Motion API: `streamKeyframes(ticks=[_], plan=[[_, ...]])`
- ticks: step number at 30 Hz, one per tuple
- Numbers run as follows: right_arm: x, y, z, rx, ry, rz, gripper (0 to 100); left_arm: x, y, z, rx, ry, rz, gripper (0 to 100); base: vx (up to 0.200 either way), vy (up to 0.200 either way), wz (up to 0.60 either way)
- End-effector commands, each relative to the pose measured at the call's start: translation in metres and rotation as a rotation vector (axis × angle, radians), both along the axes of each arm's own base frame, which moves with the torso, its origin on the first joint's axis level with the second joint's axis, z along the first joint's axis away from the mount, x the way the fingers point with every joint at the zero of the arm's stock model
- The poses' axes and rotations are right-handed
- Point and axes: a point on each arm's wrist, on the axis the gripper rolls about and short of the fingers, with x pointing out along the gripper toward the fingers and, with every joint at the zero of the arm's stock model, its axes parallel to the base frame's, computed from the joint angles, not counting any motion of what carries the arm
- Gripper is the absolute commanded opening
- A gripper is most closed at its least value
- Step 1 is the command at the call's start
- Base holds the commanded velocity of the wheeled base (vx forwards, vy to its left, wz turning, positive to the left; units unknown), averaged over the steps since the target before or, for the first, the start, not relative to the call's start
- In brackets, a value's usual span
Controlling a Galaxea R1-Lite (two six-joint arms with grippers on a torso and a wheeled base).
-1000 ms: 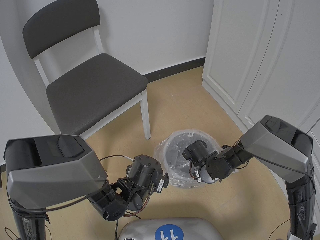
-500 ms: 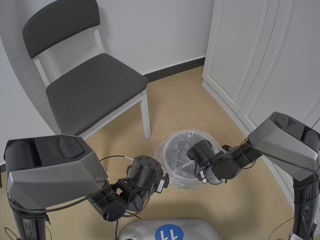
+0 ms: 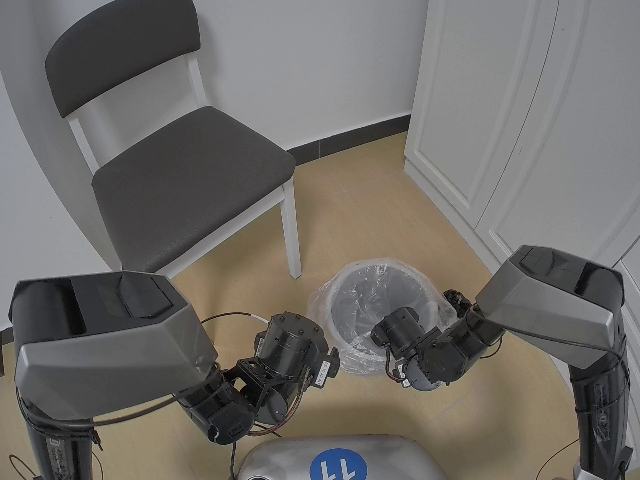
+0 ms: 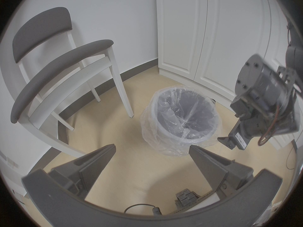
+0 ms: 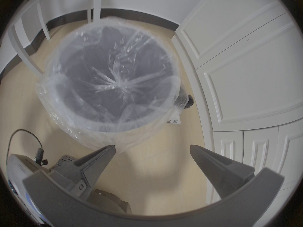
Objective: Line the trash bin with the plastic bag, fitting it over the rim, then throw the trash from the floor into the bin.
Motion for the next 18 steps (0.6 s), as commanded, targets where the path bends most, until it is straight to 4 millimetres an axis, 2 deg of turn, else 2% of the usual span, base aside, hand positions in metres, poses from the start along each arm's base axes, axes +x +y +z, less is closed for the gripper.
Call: streamKeyframes(ticks=[1, 6, 9, 10, 11, 15, 18], plan=[[0.008, -0.003, -0.029, -0.028, 0.043, -0.011, 100, 0.000, 0.000, -0.002, 0.002, 0.002, 0.000, 100, 0.000, 0.000, 0.00], [0.025, 0.000, -0.029, 0.038, 0.037, 0.003, 100, 0.001, 0.000, -0.002, 0.001, 0.002, 0.003, 100, 0.000, 0.000, 0.00], [0.026, 0.000, -0.029, 0.039, 0.038, 0.003, 100, 0.001, 0.000, -0.002, 0.001, 0.002, 0.003, 100, 0.000, 0.000, 0.00], [0.040, 0.002, -0.028, 0.048, 0.012, 0.006, 100, 0.001, 0.000, -0.002, 0.000, 0.001, 0.003, 100, 0.000, 0.000, 0.00], [0.041, 0.003, -0.027, 0.045, 0.011, 0.011, 100, 0.001, 0.000, -0.002, 0.000, 0.001, 0.003, 100, 0.000, 0.000, 0.00], [0.042, 0.004, -0.028, 0.039, 0.013, 0.021, 100, 0.002, 0.000, -0.002, 0.000, 0.001, 0.004, 100, 0.000, 0.000, 0.00], [0.034, 0.004, -0.027, 0.029, 0.029, 0.030, 100, 0.001, 0.000, -0.003, 0.004, 0.006, 0.003, 100, 0.000, 0.000, 0.00]])
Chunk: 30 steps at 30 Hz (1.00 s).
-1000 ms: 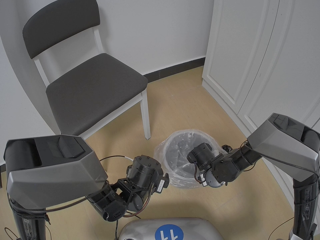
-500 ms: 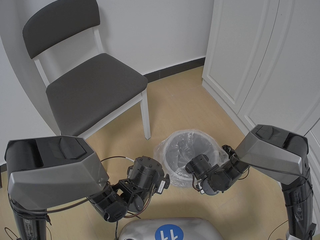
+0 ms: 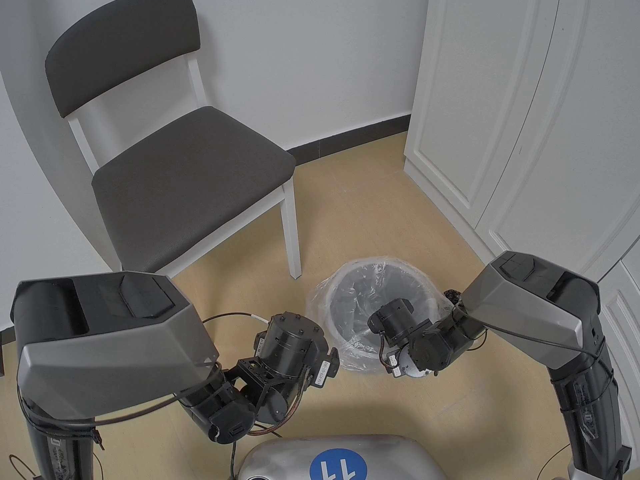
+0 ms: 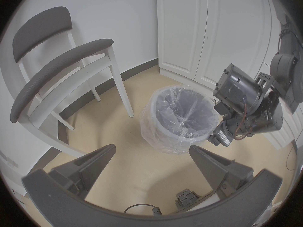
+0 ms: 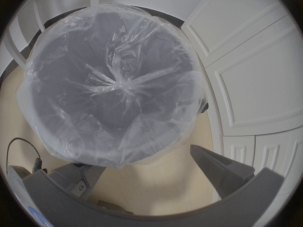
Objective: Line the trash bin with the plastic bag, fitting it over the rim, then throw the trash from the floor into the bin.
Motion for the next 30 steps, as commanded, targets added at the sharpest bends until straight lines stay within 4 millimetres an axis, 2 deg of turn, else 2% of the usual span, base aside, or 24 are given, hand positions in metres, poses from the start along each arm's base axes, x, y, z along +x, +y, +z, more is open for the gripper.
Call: streamKeyframes(ticks=[1, 6, 10, 15, 18, 24, 28, 30], plan=[[-0.010, 0.000, -0.004, -0.018, 0.025, 0.014, 100, -0.001, 0.000, -0.003, 0.004, 0.007, -0.001, 100, 0.000, 0.000, 0.00], [-0.029, -0.002, 0.009, -0.018, 0.027, 0.026, 100, 0.002, -0.003, -0.016, 0.024, 0.026, -0.003, 100, 0.000, 0.000, 0.00], [-0.050, -0.006, 0.018, 0.003, -0.003, 0.049, 100, 0.011, -0.006, -0.026, 0.036, 0.027, 0.004, 100, 0.000, 0.000, 0.00], [-0.072, -0.009, 0.031, 0.022, -0.047, 0.102, 100, 0.042, -0.009, -0.035, 0.085, -0.003, -0.012, 100, 0.000, 0.000, 0.00], [-0.083, -0.008, 0.030, 0.022, -0.049, 0.123, 100, 0.060, -0.006, -0.040, 0.131, -0.006, -0.006, 100, 0.000, 0.000, 0.00], [-0.090, -0.008, 0.023, 0.031, -0.063, 0.137, 100, 0.089, 0.002, -0.049, 0.157, 0.029, 0.047, 100, 0.000, 0.000, 0.00], [-0.089, -0.011, 0.014, 0.017, -0.044, 0.126, 100, 0.094, 0.009, -0.052, 0.161, 0.038, 0.066, 100, 0.000, 0.000, 0.00], [-0.091, -0.014, 0.017, 0.018, -0.044, 0.121, 100, 0.098, 0.012, -0.053, 0.161, 0.037, 0.076, 100, 0.000, 0.000, 0.00]])
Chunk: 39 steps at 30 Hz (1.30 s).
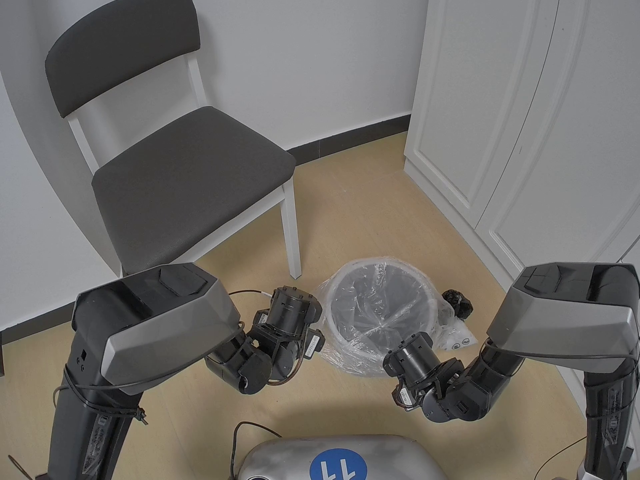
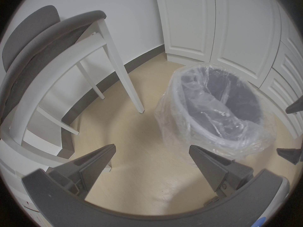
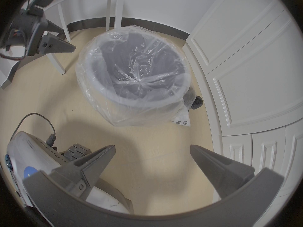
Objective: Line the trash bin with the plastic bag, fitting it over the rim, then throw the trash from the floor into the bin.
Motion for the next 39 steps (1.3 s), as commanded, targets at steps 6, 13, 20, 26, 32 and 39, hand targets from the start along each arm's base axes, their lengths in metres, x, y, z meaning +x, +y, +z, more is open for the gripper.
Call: streamKeyframes(ticks=[6, 13, 20, 26, 32, 39], plan=[[-0.011, -0.014, 0.033, 0.035, -0.042, -0.012, 100, 0.026, 0.007, -0.021, 0.026, 0.028, 0.041, 100, 0.000, 0.000, 0.00], [-0.019, -0.054, 0.092, 0.098, -0.149, -0.066, 100, 0.055, -0.002, -0.017, 0.004, 0.034, 0.041, 100, 0.000, 0.000, 0.00], [0.004, -0.103, 0.099, 0.123, -0.144, -0.176, 100, 0.085, -0.015, -0.012, 0.015, 0.077, 0.032, 100, 0.000, 0.000, 0.00], [0.019, -0.121, 0.089, 0.129, -0.117, -0.223, 100, 0.111, -0.003, -0.026, 0.042, 0.142, 0.026, 100, 0.000, 0.000, 0.00], [0.036, -0.132, 0.069, 0.137, -0.119, -0.251, 100, 0.118, 0.009, -0.023, 0.003, 0.176, -0.069, 100, 0.000, 0.000, 0.00], [0.060, -0.141, 0.040, 0.148, -0.148, -0.290, 100, 0.117, 0.009, -0.022, 0.000, 0.191, -0.078, 100, 0.000, 0.000, 0.00]])
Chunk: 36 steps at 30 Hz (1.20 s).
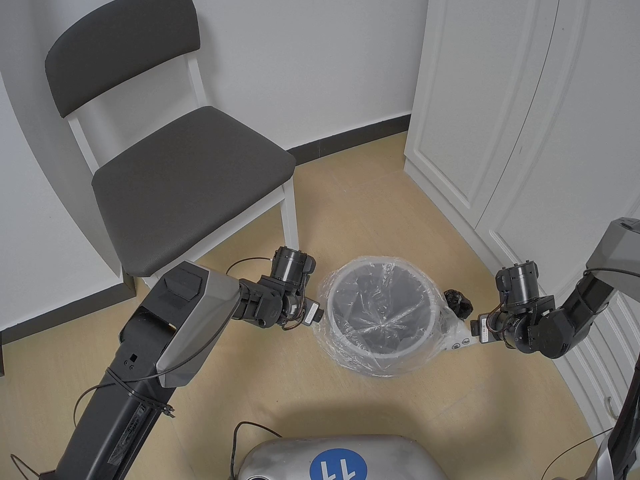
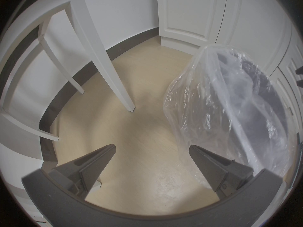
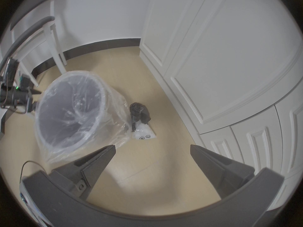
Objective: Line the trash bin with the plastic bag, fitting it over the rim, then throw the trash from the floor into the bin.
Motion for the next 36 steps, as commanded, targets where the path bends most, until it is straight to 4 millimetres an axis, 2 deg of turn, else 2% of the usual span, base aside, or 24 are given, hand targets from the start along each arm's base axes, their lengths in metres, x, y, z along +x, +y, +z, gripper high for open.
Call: streamKeyframes(ticks=[1, 9, 13, 16, 22, 25, 28, 32, 36], plan=[[0.019, -0.008, -0.034, 0.001, 0.018, -0.030, 100, 0.001, 0.005, -0.006, 0.013, 0.023, 0.005, 100, 0.000, 0.000, 0.00], [0.046, -0.005, -0.062, 0.065, -0.031, 0.008, 100, 0.001, 0.012, -0.002, 0.035, 0.055, 0.010, 100, 0.000, 0.000, 0.00], [0.063, 0.003, -0.072, 0.089, -0.048, 0.040, 100, 0.002, 0.011, 0.010, 0.019, 0.034, 0.017, 100, 0.000, 0.000, 0.00], [0.077, 0.012, -0.084, 0.089, -0.051, 0.062, 100, -0.006, 0.015, 0.016, 0.004, 0.046, 0.032, 100, 0.000, 0.000, 0.00], [0.093, 0.018, -0.082, 0.134, -0.053, 0.118, 100, -0.009, 0.017, 0.016, -0.025, -0.001, 0.040, 100, 0.000, 0.000, 0.00], [0.100, 0.016, -0.082, 0.135, -0.044, 0.108, 100, -0.010, 0.016, 0.015, -0.024, -0.004, 0.039, 100, 0.000, 0.000, 0.00], [0.115, 0.013, -0.081, 0.135, -0.017, 0.108, 100, -0.010, 0.017, 0.019, -0.025, -0.010, 0.045, 100, 0.000, 0.000, 0.00], [0.142, -0.001, -0.096, 0.050, -0.016, 0.121, 100, -0.018, 0.021, 0.028, -0.025, -0.010, 0.049, 100, 0.000, 0.000, 0.00], [0.151, -0.009, -0.105, 0.003, -0.001, 0.153, 100, -0.029, 0.027, 0.037, -0.036, -0.034, 0.050, 100, 0.000, 0.000, 0.00]])
